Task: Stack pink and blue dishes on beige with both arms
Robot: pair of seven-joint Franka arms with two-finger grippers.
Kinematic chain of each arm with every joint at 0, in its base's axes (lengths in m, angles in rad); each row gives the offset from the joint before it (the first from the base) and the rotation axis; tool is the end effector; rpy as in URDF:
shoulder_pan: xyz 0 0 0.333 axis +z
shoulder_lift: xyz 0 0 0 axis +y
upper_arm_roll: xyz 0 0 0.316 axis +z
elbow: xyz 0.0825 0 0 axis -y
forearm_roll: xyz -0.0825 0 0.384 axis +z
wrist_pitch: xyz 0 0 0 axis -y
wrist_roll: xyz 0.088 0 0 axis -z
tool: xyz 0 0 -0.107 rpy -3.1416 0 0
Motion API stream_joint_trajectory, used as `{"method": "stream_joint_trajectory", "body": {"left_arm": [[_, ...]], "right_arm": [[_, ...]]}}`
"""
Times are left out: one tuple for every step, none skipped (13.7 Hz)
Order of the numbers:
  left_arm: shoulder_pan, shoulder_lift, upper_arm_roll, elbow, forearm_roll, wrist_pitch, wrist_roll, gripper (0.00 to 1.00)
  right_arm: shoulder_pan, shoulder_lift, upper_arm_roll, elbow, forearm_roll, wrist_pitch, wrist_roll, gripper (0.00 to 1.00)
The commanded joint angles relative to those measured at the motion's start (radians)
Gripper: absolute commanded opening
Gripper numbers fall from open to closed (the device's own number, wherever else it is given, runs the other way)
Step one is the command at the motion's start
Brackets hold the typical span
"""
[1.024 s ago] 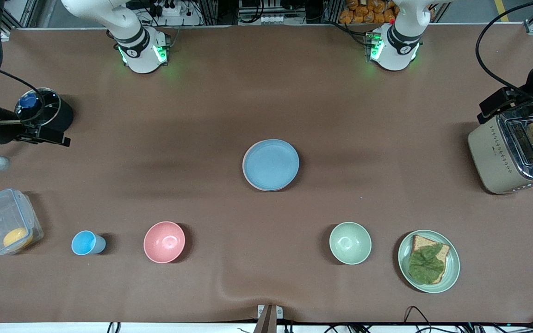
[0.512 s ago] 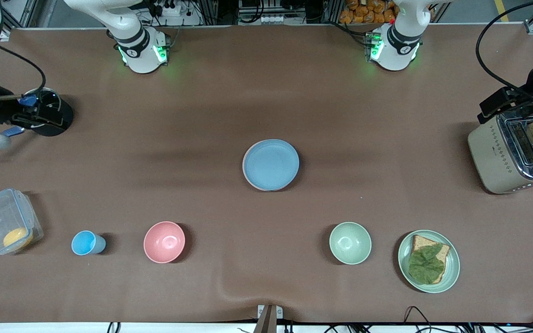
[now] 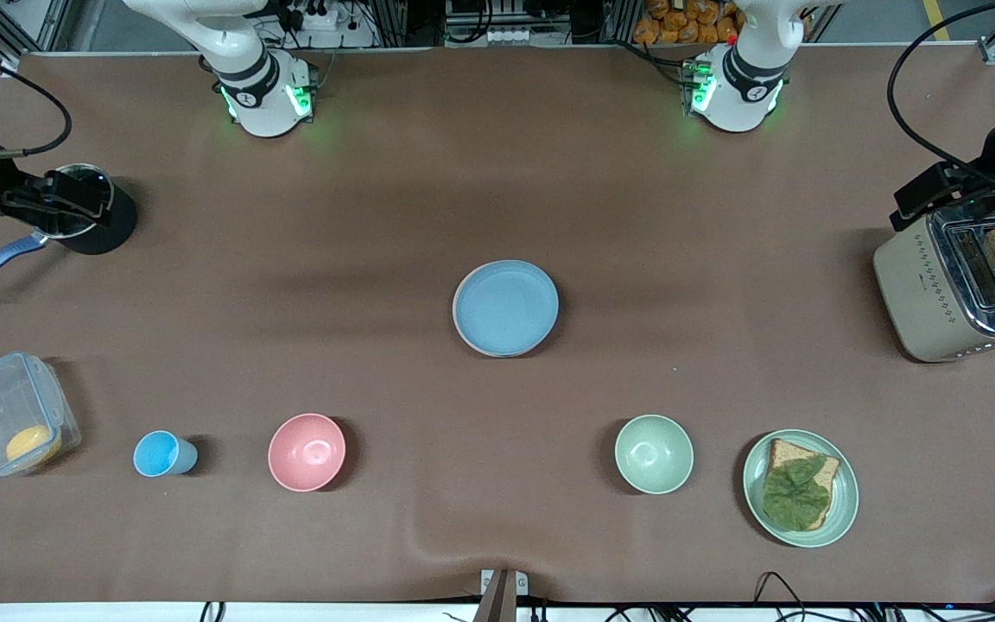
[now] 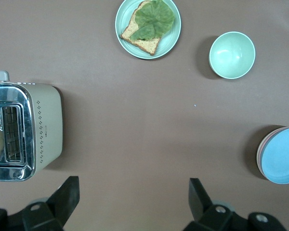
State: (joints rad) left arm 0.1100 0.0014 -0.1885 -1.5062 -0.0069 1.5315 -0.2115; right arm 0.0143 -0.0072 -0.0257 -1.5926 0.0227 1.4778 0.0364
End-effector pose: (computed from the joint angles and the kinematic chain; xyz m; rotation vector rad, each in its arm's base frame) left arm 0.5497 -0.0439 0.6506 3.1240 0.2075 0.0354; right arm 0.5414 -0.0036 0.6107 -3.1147 0.0730 0.1682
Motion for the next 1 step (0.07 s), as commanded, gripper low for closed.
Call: {"method": "stream_joint_trajectory", "body": {"left_arm": [[0.0,-0.011,-0.002,0.001,-0.018,-0.002,0.027,1.0]], "right_arm": [[0.001,-0.034,0.018,-0.023,-0.044,0.012,-0.001,1.0]]}}
